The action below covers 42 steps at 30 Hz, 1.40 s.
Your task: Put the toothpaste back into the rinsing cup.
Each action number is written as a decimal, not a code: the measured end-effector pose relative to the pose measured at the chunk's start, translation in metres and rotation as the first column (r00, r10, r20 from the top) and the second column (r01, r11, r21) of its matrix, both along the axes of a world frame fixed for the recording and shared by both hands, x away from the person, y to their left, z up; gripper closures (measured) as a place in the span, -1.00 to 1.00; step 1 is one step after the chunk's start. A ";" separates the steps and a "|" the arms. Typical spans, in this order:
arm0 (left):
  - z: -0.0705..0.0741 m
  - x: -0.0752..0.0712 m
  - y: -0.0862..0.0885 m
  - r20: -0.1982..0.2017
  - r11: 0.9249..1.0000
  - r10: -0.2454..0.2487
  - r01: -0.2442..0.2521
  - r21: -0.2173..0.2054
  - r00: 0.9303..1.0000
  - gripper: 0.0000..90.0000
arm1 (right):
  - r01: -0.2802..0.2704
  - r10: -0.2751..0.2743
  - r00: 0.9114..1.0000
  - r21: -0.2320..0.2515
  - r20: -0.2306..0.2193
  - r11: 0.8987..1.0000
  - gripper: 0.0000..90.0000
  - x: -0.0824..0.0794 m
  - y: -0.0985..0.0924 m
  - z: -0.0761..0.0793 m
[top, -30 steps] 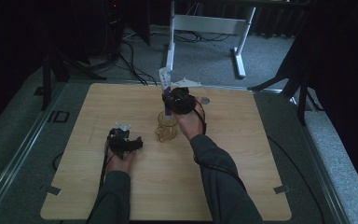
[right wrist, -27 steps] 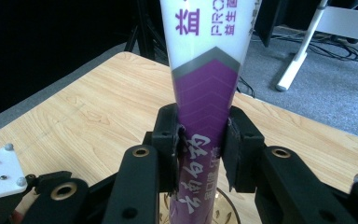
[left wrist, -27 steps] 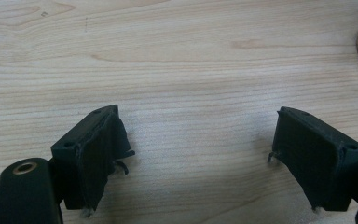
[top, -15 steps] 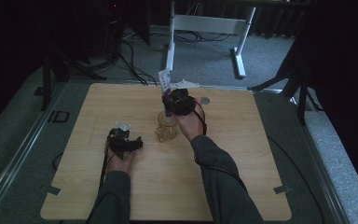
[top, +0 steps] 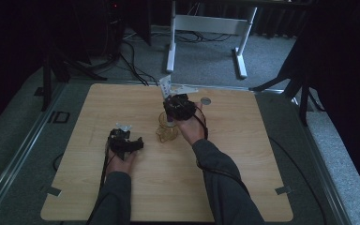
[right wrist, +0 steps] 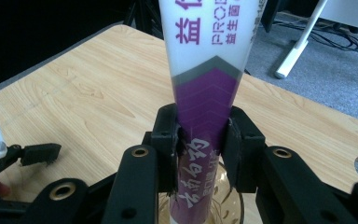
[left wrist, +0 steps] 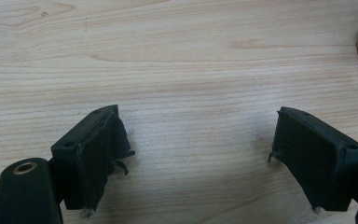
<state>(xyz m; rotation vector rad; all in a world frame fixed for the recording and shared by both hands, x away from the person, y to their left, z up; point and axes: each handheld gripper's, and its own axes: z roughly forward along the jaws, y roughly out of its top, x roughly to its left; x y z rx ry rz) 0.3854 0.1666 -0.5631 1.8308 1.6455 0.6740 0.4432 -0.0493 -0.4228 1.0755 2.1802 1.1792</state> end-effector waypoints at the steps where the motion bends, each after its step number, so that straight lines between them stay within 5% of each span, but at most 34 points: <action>1: 0.000 0.000 0.000 0.000 1.000 0.000 0.000 0.000 1.000 -0.66 | -0.001 0.001 1.000 -0.003 -0.002 1.000 0.52 0.000 0.000 -0.001; 22: 0.000 0.000 0.000 0.001 1.000 0.001 -0.001 0.000 1.000 -0.66 | -0.008 0.005 0.998 -0.043 -0.056 0.999 0.48 -0.004 -0.005 -0.027; 37: 0.000 0.000 0.000 -0.001 1.000 0.000 0.000 0.001 1.000 -0.66 | -0.024 0.020 0.997 -0.060 -0.072 0.998 0.45 -0.008 -0.007 -0.031; 42: 0.000 0.000 0.000 -0.001 1.000 0.001 -0.001 0.002 1.000 -0.66 | -0.050 0.035 0.991 -0.109 -0.130 0.993 0.38 -0.005 -0.004 -0.040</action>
